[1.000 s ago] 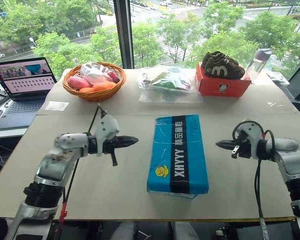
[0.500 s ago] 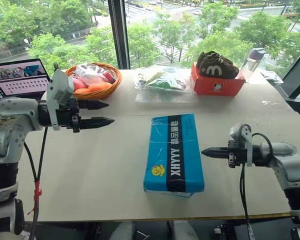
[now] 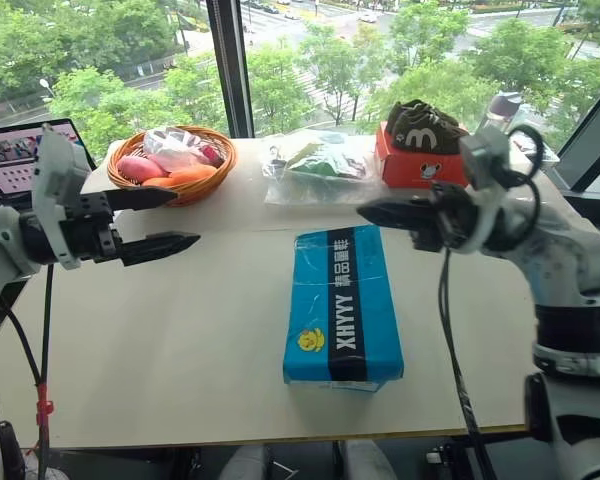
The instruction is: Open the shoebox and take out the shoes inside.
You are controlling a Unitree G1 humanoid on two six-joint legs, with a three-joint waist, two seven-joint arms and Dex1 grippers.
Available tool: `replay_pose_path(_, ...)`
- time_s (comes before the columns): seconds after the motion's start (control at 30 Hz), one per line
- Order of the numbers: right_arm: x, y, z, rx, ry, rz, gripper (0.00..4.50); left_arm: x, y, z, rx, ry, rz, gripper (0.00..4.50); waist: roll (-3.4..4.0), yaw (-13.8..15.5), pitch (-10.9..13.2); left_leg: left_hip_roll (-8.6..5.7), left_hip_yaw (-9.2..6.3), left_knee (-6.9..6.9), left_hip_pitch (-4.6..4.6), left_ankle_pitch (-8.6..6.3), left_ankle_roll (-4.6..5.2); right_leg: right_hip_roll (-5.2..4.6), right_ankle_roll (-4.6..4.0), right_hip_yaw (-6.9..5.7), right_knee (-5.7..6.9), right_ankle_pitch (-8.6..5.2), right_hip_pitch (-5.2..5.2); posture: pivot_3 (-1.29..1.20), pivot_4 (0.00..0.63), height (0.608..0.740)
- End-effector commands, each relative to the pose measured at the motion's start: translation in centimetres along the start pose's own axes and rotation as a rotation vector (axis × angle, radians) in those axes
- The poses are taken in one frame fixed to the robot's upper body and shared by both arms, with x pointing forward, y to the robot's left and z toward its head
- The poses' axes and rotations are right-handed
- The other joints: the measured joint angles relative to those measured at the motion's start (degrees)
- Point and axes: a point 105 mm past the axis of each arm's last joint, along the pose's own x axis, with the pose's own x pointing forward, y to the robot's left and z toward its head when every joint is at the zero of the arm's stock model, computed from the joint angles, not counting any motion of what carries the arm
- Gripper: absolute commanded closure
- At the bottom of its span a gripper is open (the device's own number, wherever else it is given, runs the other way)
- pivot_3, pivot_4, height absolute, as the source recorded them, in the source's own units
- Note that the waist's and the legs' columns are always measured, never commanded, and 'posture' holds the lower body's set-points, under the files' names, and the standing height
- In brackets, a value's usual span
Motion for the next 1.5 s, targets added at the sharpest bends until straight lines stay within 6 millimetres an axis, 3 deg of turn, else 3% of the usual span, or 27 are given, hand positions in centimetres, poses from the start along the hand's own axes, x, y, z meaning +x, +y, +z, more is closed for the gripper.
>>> replay_pose_path(0.03,0.8,-0.8,0.0,-0.085,0.045,-0.043,4.50,-1.2,-0.1,2.1,0.059,-0.042,0.055,0.03,-0.01,0.4,0.0,-0.03,-0.03,0.00,-0.06,-0.02,-0.02,-0.04,-0.05,0.00,0.07,0.03,-0.08,0.00,0.150,0.740)
replay_pose_path(0.13,-3.0,-4.3,-1.0,-0.216,0.215,-0.224,4.50,-1.3,-0.6,1.4,0.054,-0.016,0.061,0.03,-0.02,1.0,0.0,-0.15,-0.03,0.10,-0.60,-0.05,-0.06,-0.13,-0.06,0.02,0.06,0.06,-0.55,0.00,0.150,0.740)
replay_pose_path(0.23,-9.5,-8.2,0.0,-0.328,0.355,-0.493,4.50,-0.8,-1.2,0.2,0.035,0.003,0.041,0.03,-0.02,1.8,0.0,-0.24,0.33,0.24,-0.86,-0.10,0.02,-0.20,-0.03,0.01,-0.02,0.08,-0.71,0.00,0.150,0.740)
replay_pose_path(0.3,-13.3,-9.4,0.1,-0.375,0.458,-0.620,4.50,-0.4,-1.5,-0.1,0.024,0.003,0.023,0.03,-0.03,1.8,0.0,-0.22,0.41,0.25,-0.90,-0.11,0.02,-0.19,-0.04,0.02,-0.04,0.08,-0.76,0.00,0.150,0.740)
replay_pose_path(0.43,-19.2,-9.3,-4.5,-0.379,0.786,-0.659,4.50,0.4,-1.3,-0.4,0.029,0.006,0.004,0.03,-0.04,1.4,0.0,-0.04,0.48,0.10,-0.78,-0.11,0.02,0.01,-0.10,0.02,-0.02,0.08,-0.72,0.00,0.150,0.740)
replay_pose_path(0.53,-20.9,-7.4,-9.3,-0.294,0.942,-0.555,4.50,1.0,-1.1,-0.5,0.033,0.006,-0.019,0.03,-0.08,0.8,0.0,0.03,0.53,0.06,-0.60,-0.11,0.02,0.12,-0.13,0.01,-0.02,0.08,-0.54,0.00,0.150,0.740)
replay_pose_path(0.67,-19.0,-5.2,-11.9,-0.231,0.915,-0.421,4.50,1.4,-0.8,-0.5,0.049,0.020,-0.038,0.03,0.01,-0.6,0.0,0.01,0.73,0.17,-0.50,-0.10,0.03,0.06,-0.15,0.28,0.13,0.10,-0.52,0.00,0.150,0.740)
replay_pose_path(0.8,-16.9,-4.3,-12.4,-0.252,0.879,-0.376,4.50,1.6,-0.8,-0.5,0.053,0.027,-0.056,0.03,0.01,-1.6,0.0,0.15,0.90,0.28,-0.18,-0.10,0.03,0.12,0.17,0.41,0.15,-0.06,-0.22,0.00,0.150,0.740)
replay_pose_path(1.0,-11.9,-1.4,-13.0,-0.260,0.830,-0.132,4.50,1.7,-0.3,-0.8,0.057,0.046,-0.075,0.03,0.01,-1.1,0.1,0.29,0.89,0.28,0.11,-0.13,0.06,0.25,0.33,0.35,0.01,-0.18,0.19,0.00,0.150,0.740)
replay_pose_path(1.13,-9.3,-0.8,-11.2,-0.291,0.762,-0.045,4.50,2.0,0.0,-0.9,0.065,0.050,-0.083,0.03,0.01,-0.9,0.1,0.28,0.88,0.28,0.10,-0.14,0.06,0.24,0.32,0.34,-0.01,-0.17,0.18,0.00,0.150,0.740)
replay_pose_path(1.37,-7.0,-0.6,-8.1,-0.348,0.686,0.030,4.50,1.6,-0.1,-1.1,0.064,0.055,-0.068,0.03,0.01,-0.9,0.1,0.33,0.85,0.30,0.10,-0.16,0.06,0.28,0.29,0.30,0.00,-0.15,0.10,0.00,0.150,0.740)
replay_pose_path(1.5,-4.7,-0.1,-3.7,-0.399,0.558,0.088,4.50,1.0,-0.1,-1.3,0.064,0.060,-0.034,0.03,0.02,-1.1,0.1,0.34,0.81,0.28,0.05,-0.17,0.05,0.28,0.17,0.36,0.06,-0.08,-0.08,0.00,0.150,0.740)
